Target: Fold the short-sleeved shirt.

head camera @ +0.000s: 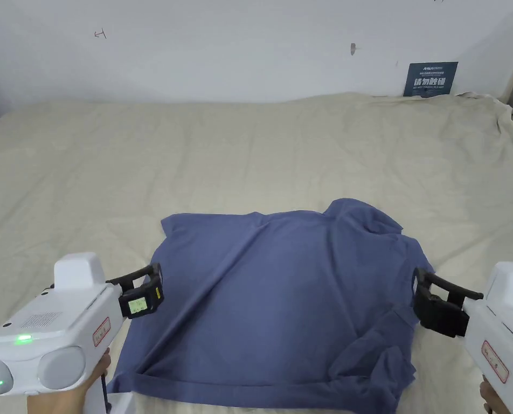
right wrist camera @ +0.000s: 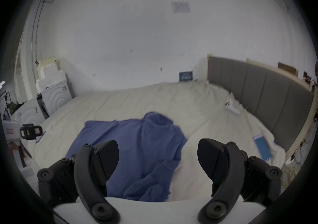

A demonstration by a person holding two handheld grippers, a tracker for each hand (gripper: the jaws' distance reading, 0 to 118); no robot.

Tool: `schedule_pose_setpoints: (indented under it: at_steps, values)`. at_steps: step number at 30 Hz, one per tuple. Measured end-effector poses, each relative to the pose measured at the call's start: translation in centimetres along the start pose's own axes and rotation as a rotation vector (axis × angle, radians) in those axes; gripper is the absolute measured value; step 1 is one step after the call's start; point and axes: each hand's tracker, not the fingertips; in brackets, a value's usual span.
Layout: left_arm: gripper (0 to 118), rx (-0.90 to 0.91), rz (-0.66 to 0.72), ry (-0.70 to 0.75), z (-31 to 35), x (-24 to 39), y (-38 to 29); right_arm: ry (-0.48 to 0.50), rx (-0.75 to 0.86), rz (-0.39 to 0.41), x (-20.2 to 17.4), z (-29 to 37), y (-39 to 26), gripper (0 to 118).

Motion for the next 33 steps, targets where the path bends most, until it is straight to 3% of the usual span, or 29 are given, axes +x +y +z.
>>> schedule_pose_setpoints:
  at_steps: [3,6,8,10,12,23,28,30,33]
  values:
    - [95,0.095,-0.004,0.018,0.9,0.5,0.2,-0.037,0.051,0.031,-0.1,0.6,0.1,87]
    - [76,0.141,0.008,0.019,1.6,0.7,0.1,-0.042,0.069,0.03,-0.3,1.0,0.3,44]
    - [48,0.166,0.015,0.011,2.0,0.7,-0.1,-0.045,0.081,0.041,-0.3,1.1,0.3,16]
    - [10,0.166,0.014,0.006,1.9,0.6,-0.2,-0.051,0.092,0.06,-0.6,1.2,0.2,3]
    - [0,0.147,0.027,-0.015,1.9,0.5,-0.3,-0.045,0.098,0.071,-0.7,1.4,0.3,0]
    - [0,0.007,0.03,-0.043,1.0,-0.7,-1.5,-0.031,0.107,0.078,-3.3,2.7,1.6,0]
    - [0,-0.111,0.064,-0.024,0.2,-2.1,-2.3,-0.022,0.095,0.074,-2.1,2.1,1.4,0]
    - [11,-0.178,0.086,-0.013,-0.4,-2.8,-2.9,-0.022,0.091,0.078,-1.8,1.9,1.2,0]
    - [40,-0.267,0.112,-0.003,-1.5,-3.9,-4.1,-0.015,0.078,0.067,-1.3,1.5,0.9,0]
